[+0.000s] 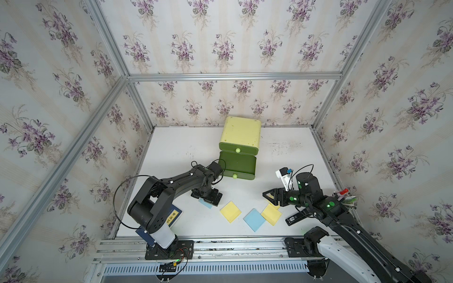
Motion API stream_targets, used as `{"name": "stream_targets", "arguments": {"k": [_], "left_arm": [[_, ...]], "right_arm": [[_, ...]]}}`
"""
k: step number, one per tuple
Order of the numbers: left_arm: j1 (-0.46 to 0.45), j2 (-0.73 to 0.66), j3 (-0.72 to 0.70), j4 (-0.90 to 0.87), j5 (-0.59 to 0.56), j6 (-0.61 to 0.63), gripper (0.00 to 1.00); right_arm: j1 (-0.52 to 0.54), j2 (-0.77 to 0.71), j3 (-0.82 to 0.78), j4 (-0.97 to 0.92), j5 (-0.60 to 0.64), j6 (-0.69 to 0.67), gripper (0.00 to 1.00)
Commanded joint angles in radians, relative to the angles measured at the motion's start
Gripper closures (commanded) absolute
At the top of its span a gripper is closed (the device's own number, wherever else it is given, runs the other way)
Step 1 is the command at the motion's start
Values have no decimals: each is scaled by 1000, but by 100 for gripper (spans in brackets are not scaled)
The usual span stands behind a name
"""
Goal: Please put the sticky notes in the drawer by color
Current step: Pick up the sticky notes from the center of the board.
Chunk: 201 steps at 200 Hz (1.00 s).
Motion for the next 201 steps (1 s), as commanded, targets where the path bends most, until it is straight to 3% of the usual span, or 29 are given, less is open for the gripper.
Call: {"name": "stream_targets", "arguments": {"k": [1,89,140,201], "left_arm": [[3,11,0,22,-33,8,0],[-6,67,-40,87,-5,-27,7],[-16,123,-77,96,-17,-92,31],[-23,5,-115,100,24,-135,34]], "right_arm": [[1,-3,-3,24,3,0,35],[1,-14,-4,27,6,1,36],[2,-20,-4,29,8,1,37],[1,-16,-13,53,-18,15,37]]}}
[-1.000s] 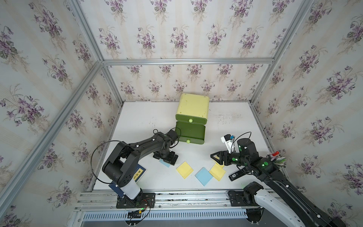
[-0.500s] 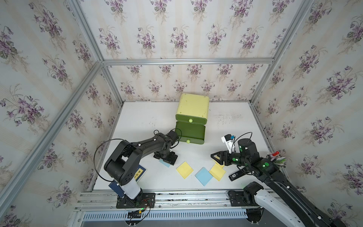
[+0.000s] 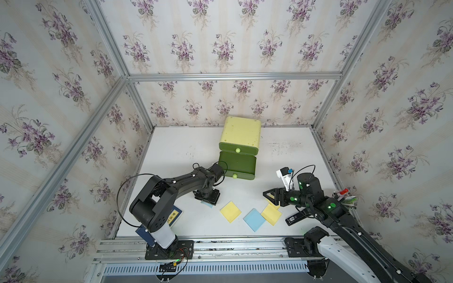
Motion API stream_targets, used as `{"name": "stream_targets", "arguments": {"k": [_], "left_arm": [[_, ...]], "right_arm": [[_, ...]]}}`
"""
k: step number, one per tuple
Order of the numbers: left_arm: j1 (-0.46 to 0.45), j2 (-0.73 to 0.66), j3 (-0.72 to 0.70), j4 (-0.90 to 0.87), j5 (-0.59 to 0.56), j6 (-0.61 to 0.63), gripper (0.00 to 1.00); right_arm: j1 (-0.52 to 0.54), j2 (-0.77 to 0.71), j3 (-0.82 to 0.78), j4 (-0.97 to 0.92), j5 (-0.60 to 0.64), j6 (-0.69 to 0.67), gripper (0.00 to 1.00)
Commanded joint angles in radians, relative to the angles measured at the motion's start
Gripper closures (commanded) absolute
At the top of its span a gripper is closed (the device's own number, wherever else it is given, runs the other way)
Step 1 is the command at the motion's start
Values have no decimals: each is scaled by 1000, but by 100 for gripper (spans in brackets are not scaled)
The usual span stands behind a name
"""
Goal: Please put the sticky notes in the drawer by color
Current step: Pick up the sticky notes from the center of the board.
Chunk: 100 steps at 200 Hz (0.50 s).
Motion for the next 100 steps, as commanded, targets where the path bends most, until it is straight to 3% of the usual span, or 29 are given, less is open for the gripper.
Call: {"name": "stream_targets", "arguments": {"k": [1,24,62,100], "left_arm": [[0,-22,-52,14,45,-56,34],[0,-129,-45,0,94,-84,36],[1,-266,2,-95,111,-101,36],[0,-423,69,-185,138,-123,36]], "right_arm": [[1,3,-8,37,-18,13,37],[14,16,-48,121,-56,65,37],[109,74,-54,169,3,97,37],[118,86,-68,205,33,112,37]]}}
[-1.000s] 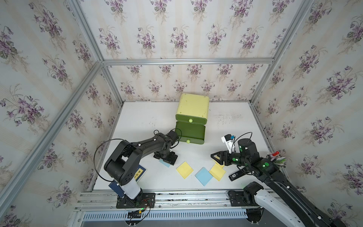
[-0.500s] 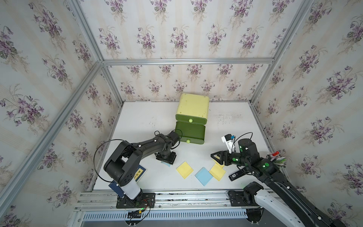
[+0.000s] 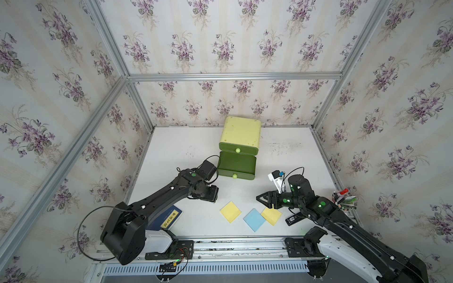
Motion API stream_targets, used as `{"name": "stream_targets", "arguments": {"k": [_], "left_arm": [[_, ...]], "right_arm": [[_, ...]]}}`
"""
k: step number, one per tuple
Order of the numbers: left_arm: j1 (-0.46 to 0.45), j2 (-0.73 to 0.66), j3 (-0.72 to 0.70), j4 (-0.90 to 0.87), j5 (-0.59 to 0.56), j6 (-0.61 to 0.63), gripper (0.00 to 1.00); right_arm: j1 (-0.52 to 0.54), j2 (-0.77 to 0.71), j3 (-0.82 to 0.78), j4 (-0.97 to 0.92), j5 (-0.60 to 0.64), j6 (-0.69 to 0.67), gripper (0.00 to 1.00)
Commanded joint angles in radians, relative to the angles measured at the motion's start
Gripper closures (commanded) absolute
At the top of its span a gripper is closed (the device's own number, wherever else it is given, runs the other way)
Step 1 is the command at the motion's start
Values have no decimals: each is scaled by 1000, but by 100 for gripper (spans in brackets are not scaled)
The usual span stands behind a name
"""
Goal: Please put the sticky notes in the drawer by color
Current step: Pick up the sticky notes from the center of the board, then place the sticky notes in the drawer.
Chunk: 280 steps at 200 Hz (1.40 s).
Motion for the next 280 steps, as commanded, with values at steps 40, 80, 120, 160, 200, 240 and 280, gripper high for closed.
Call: {"name": "stream_targets", "arguments": {"k": [40,80,120,160,200,240,280], "left_arm": [[-15,-15,256,-197,20,-5,34],[-18,157,514,-272,-50,33,34],[-18,348,694,-282,-54,59,33],[-11,490,821,-293,-111,77,32],[-1,538,845,-257,-136,72,31],[3,581,848,-248,-139,62,29],[8,569,799,-197,-163,52,28]], "right_arm": [[5,9,-37,113,30,41,37],[10,-3,-59,124,30,47,36],[11,-55,-87,107,40,51,36],[12,-78,-108,94,40,52,36],[11,-88,-130,99,43,56,36],[12,-91,-136,101,44,55,36],[12,-92,-139,104,43,54,36]]}}
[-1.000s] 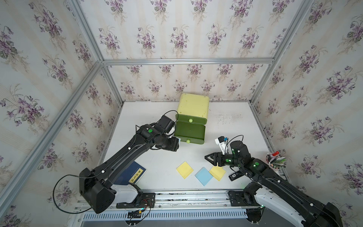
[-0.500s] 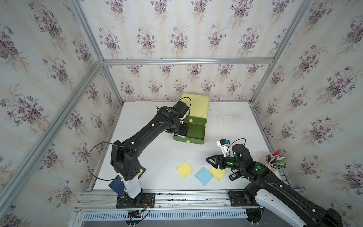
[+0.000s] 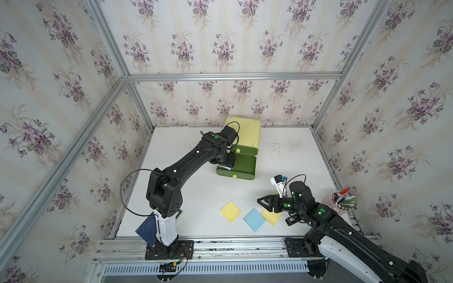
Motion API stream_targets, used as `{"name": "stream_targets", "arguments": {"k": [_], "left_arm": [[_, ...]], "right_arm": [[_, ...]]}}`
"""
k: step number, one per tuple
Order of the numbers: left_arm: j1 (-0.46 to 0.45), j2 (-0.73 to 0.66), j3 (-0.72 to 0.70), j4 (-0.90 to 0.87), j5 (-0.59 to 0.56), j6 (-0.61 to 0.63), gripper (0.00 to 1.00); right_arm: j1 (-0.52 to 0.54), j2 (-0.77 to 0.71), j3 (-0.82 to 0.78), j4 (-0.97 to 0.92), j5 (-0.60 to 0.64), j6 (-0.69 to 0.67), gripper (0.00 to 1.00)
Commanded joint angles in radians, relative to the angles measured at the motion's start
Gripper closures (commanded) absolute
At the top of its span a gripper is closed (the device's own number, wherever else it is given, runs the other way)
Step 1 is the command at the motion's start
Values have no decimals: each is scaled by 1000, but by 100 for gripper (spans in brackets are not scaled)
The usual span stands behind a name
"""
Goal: Please put the sticky notes in the drawer by color
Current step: Place the sticky notes in the drawer.
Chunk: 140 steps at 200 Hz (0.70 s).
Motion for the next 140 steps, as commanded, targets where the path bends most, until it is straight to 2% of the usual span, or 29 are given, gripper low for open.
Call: {"name": "stream_targets", "arguments": {"k": [1,81,140], "left_arm": [[6,-2,-14,16,-6,-8,28],[5,-37,-70,57,21,-44,23],[3,-33,-58,53,14,-36,12]], "right_arm": [[1,-3,-1,14,9,3,36],[1,-13,-12,8,18,-1,36],[1,-6,-8,15,16,-5,36]]}}
